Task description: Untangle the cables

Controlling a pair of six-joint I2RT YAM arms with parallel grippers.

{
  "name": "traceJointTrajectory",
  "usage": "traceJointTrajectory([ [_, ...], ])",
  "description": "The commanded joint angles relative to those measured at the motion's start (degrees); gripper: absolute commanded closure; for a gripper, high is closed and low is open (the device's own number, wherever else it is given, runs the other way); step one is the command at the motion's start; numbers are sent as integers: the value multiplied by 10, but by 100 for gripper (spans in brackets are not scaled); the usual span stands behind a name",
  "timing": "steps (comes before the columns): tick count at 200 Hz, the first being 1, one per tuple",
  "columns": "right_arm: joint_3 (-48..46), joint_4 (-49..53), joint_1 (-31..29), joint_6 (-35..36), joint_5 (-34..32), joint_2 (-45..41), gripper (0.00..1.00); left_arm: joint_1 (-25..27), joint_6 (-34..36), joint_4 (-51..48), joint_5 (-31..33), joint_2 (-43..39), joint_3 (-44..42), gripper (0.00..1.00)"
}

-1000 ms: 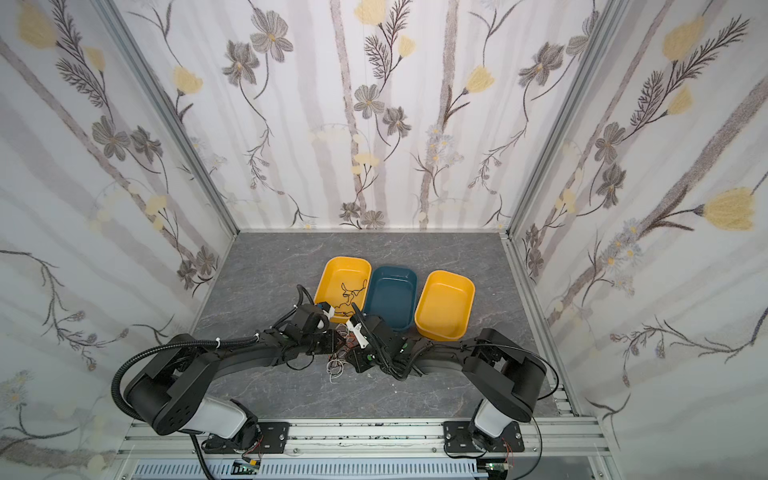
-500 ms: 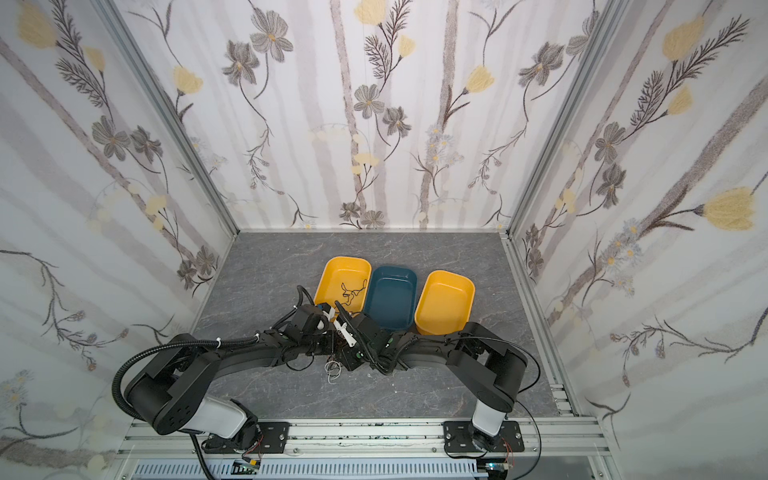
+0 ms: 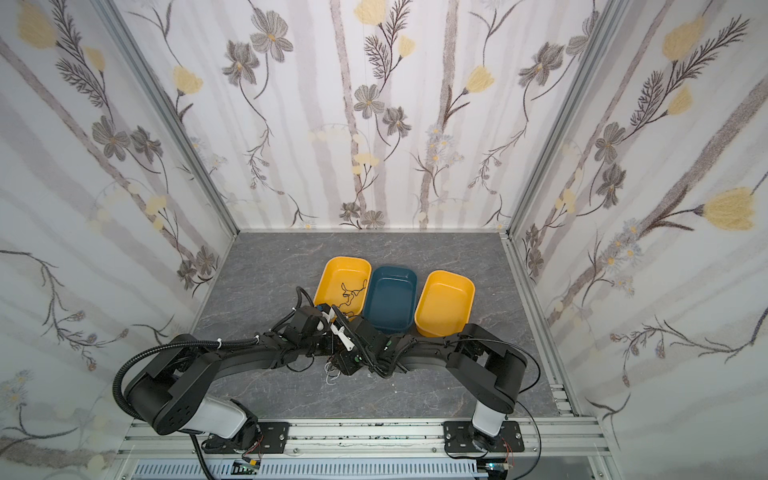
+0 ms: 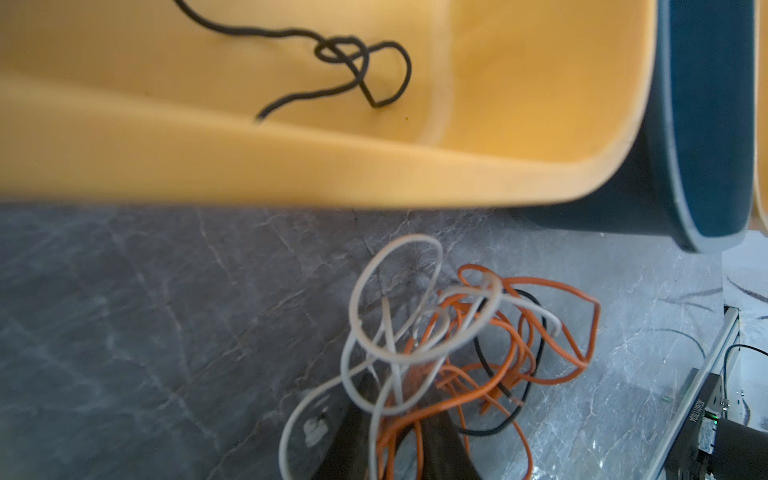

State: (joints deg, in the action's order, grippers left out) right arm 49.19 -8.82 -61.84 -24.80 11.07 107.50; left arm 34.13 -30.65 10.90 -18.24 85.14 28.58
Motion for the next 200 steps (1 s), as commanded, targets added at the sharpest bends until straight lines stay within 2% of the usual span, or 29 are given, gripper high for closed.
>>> traceJointTrajectory([
  [1, -3, -16, -3, 3, 14, 0, 53, 0, -6, -19, 4, -2, -4, 79],
  [24, 1, -10, -4, 1, 7, 6, 57, 0, -9, -18, 6, -6, -6, 79],
  [62, -12, -17, -3, -8, -11, -9, 78, 0, -10, -20, 8, -20, -13, 79],
  [95, -30, -23, -3, -10, -16, -45, 82, 0, -11, -21, 12, -25, -18, 79],
  [134, -60, -26, -4, -22, -21, -108, 93, -2, -16, -25, 26, -39, -28, 79],
  [174, -93, -21, -3, -26, -37, -149, 94, -6, -23, -22, 32, -55, -38, 78],
  [200, -87, -27, -4, -7, -31, -130, 85, -6, -26, -12, 18, -58, -43, 78],
])
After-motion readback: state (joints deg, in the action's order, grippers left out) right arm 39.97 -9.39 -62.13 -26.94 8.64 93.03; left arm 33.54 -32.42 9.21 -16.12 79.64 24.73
